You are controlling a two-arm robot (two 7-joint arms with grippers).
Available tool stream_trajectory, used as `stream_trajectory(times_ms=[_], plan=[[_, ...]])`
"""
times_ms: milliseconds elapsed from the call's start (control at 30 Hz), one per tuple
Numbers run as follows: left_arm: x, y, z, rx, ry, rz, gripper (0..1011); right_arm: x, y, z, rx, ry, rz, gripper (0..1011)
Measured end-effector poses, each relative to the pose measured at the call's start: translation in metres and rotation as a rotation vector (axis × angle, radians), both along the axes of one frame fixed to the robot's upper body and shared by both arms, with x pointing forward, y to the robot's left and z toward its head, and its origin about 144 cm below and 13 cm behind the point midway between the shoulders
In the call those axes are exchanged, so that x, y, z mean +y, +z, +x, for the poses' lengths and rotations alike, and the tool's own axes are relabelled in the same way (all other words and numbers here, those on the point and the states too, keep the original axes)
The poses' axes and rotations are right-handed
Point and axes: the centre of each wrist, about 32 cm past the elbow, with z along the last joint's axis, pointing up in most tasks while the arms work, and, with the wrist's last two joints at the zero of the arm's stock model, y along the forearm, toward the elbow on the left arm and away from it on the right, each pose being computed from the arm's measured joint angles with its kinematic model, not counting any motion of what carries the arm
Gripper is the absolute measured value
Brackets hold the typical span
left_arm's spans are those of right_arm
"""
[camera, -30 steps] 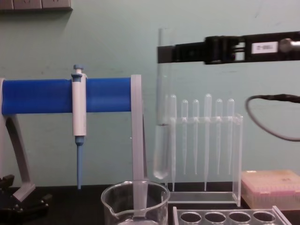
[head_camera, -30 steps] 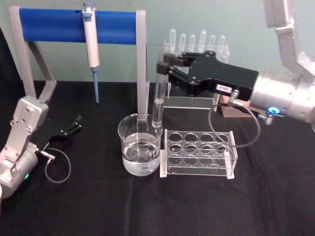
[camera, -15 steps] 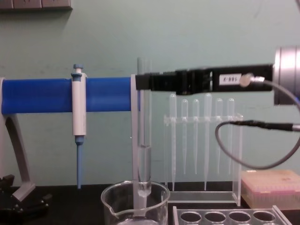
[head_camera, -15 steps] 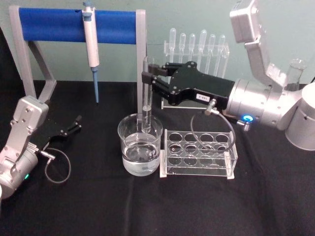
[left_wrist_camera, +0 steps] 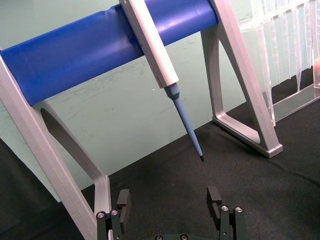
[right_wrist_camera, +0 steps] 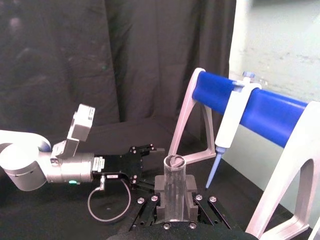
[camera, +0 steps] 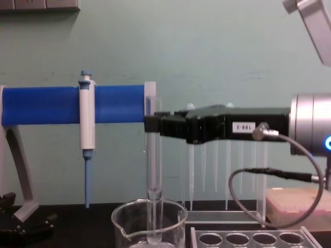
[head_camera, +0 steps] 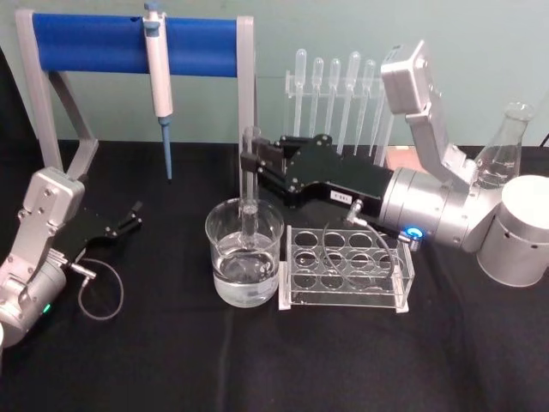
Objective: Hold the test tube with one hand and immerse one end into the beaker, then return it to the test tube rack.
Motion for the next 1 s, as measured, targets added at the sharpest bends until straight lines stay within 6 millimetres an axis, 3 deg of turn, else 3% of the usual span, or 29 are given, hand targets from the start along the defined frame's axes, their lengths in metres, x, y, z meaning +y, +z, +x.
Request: stream_trajectory(times_ms=[1000], plan=[[0.0, 0.0, 0.0, 0.0, 0.0, 0.0, 1000, -0.001, -0.051, -0.008, -0.037, -0.023, 0.007, 244]])
